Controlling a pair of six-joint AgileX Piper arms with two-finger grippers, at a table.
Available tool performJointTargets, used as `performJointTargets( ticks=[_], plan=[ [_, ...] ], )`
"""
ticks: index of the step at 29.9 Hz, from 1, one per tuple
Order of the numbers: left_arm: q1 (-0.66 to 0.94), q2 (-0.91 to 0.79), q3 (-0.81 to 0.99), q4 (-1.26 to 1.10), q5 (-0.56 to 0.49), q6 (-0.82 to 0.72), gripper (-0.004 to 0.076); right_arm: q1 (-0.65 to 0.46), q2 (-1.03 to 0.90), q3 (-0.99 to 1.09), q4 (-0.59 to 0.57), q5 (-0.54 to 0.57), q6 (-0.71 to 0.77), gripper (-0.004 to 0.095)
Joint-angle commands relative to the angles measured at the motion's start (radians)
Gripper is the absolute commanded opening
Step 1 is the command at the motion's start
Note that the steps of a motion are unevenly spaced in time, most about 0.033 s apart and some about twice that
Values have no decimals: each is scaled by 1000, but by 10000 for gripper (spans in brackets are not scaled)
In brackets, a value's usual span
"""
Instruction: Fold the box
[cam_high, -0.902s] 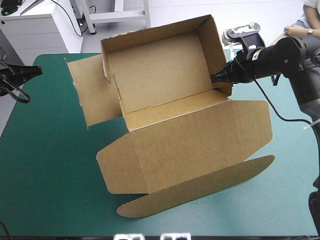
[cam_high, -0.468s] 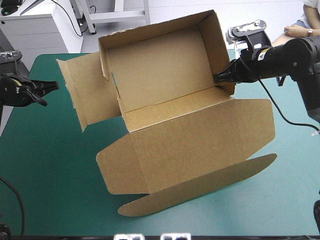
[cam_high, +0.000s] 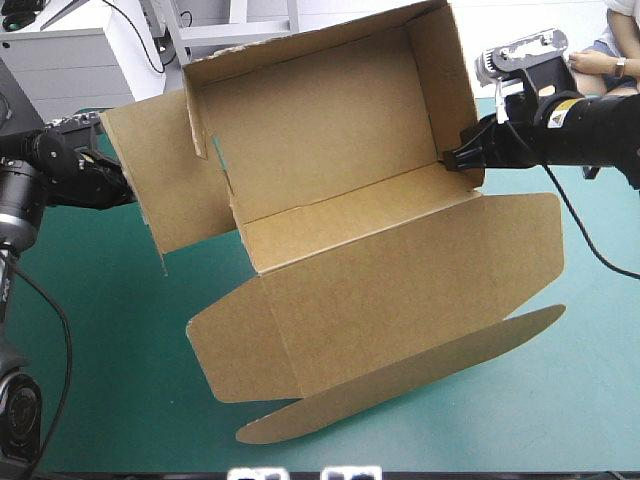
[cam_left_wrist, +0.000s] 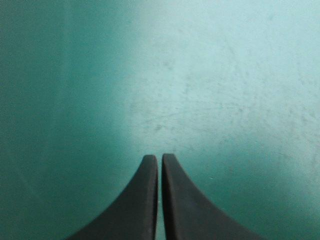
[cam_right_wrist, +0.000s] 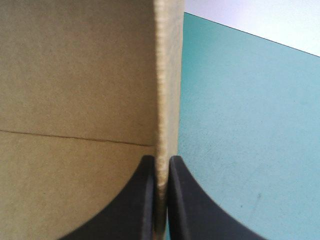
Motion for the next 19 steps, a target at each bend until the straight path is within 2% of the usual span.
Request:
performJointTargets(
  ticks=[1, 6, 9, 12, 19],
  plan=[
    [-1, -19, -25, -156, -27, 68, 15, -6, -33, -31, 33, 4, -1, -20],
    [-1, -25, -25, -393, -4, 206, 15, -6, -1, -31, 33, -10, -1, -20],
    [-1, -32, -25, -468, 54, 258, 15, -6, 30, -31, 33, -19, 8, -18],
    [-1, -39, -25, -474, 98, 261, 14, -6, 74, -31, 33, -21, 18, -18],
    [-1, -100, -25, -539, 86, 261, 14, -6, 167, -31, 23, -62, 51, -18]
  ],
)
